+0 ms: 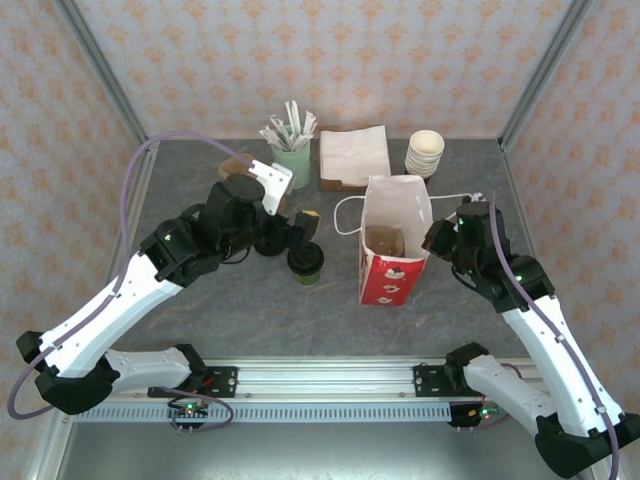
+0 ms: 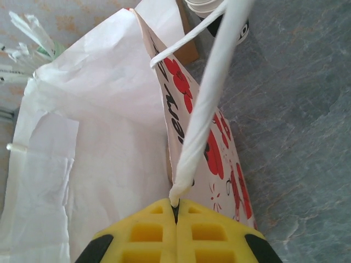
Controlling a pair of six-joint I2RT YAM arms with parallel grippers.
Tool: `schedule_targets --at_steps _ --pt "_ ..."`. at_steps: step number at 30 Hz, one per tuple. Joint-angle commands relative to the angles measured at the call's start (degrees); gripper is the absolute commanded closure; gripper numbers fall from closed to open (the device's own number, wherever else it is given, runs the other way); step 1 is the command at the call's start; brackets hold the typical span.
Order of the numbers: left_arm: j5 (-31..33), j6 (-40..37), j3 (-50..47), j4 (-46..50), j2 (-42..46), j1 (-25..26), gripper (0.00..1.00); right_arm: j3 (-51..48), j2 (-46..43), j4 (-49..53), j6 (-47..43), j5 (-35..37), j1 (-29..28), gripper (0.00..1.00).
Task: Pack the takeout coffee
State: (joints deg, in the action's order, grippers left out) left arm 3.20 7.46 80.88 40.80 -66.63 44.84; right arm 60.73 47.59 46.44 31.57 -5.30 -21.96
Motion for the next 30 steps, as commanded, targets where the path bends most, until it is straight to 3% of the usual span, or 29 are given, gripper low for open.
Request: schedule_targets --at_steps 1,4,6,9,13,16,20,27,30 --pt "1.8 7.1 -6.8 -5.1 0.8 -0.4 0.00 -1.3 -0.4 -2.2 5.3 0.5 0.0 0.98" --pt "3.1 10.1 -13.0 -7.7 1.1 -0.4 0.00 -1.2 -0.4 -2.0 5.8 -0.5 0.0 0.82" --pt "4.8 10.9 -17.3 -10.0 1.9 -0.2 0.00 -0.6 -0.8 -1.3 5.5 -1.0 0.0 0.64" --pt "7.2 11.7 -22.6 -12.8 3.7 0.2 0.00 1.4 -1.5 1.1 4.0 -0.1 0.0 0.45" --pt "8.5 11.4 -26.1 -14.2 4.1 1.3 0.00 5.6 -1.0 4.5 -0.5 1.4 0.2 0.30" --pt "7.0 11.0 -28.5 -16.8 4.1 2.0 0.00 11.7 1.6 8.5 -7.7 4.8 0.6 0.23" --pt "4.6 9.6 -31.1 -18.8 3.3 2.4 0.00 19.3 6.9 11.1 -16.5 5.1 1.5 0.21" --pt "4.8 9.4 -33.6 -21.2 2.7 2.7 0.00 25.4 15.2 11.8 -26.7 0.6 4.2 0.19" --pt "3.9 9.3 -34.6 -22.3 3.2 2.7 0.00 25.6 18.1 10.9 -28.2 -5.0 7.2 0.19"
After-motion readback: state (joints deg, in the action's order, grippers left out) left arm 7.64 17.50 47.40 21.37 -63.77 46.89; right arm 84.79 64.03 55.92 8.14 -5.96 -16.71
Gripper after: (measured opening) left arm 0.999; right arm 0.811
